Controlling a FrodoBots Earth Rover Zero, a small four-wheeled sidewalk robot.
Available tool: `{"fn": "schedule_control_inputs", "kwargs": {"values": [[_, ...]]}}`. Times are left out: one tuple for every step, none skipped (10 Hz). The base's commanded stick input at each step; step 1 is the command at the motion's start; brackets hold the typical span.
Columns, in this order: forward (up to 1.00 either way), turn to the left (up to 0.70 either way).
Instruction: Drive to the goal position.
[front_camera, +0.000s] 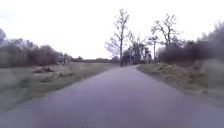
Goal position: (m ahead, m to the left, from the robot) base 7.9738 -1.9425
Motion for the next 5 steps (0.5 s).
{"fn": "schedule_control_inputs", "kwargs": {"values": [[1.0,0.0],[1.0,0.0],[1.0,0.0],[1.0,-0.26],[1.0,-0.4]]}}
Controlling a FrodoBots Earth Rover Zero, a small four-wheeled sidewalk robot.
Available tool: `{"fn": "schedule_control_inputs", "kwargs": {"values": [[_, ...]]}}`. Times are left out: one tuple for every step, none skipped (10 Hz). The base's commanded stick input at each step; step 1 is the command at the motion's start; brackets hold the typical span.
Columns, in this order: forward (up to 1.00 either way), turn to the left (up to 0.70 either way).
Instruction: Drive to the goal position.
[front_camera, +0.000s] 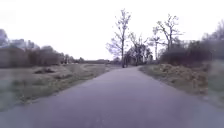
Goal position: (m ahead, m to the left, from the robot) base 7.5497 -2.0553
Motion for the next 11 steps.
{"fn": "schedule_control_inputs", "kwargs": {"values": [[1.0,-0.4],[1.0,-0.4],[1.0,-0.31],[1.0,-0.1],[1.0,0.0],[1.0,0.0],[1.0,0.0],[1.0,0.0],[1.0,0.0],[1.0,0.0],[1.0,0.0]]}}
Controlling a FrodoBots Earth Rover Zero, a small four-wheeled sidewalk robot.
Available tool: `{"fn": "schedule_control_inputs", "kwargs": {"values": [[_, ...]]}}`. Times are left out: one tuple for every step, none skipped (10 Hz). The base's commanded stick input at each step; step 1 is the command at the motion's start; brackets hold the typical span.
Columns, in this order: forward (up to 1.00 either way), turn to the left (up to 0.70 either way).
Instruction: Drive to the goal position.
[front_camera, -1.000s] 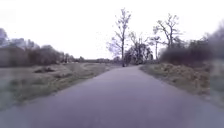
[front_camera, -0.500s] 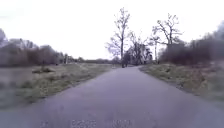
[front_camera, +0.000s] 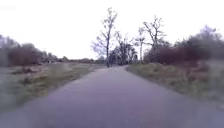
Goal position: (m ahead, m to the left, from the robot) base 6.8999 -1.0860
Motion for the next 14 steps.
{"fn": "schedule_control_inputs", "kwargs": {"values": [[1.0,0.0],[1.0,0.0],[1.0,0.0],[1.0,0.0],[1.0,0.0],[1.0,0.0],[1.0,0.0],[1.0,0.0],[1.0,0.0],[1.0,0.0],[1.0,0.0],[1.0,-0.4],[1.0,-0.4],[1.0,-0.37]]}}
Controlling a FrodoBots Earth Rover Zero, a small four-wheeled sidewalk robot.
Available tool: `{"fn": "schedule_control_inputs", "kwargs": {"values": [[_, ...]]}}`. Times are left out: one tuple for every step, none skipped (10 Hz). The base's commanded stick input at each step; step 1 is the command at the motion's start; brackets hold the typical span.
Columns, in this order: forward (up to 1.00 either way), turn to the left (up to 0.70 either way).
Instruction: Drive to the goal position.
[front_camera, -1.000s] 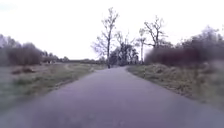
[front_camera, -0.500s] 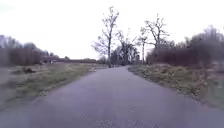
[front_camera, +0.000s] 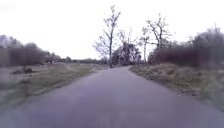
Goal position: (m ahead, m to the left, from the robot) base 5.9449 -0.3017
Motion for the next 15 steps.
{"fn": "schedule_control_inputs", "kwargs": {"values": [[1.0,-0.16],[1.0,0.0],[1.0,0.0],[1.0,0.0],[1.0,0.0],[1.0,0.0],[1.0,0.0],[1.0,0.0],[1.0,0.0],[1.0,0.0],[1.0,0.0],[1.0,0.0],[1.0,0.0],[1.0,0.0],[1.0,0.0]]}}
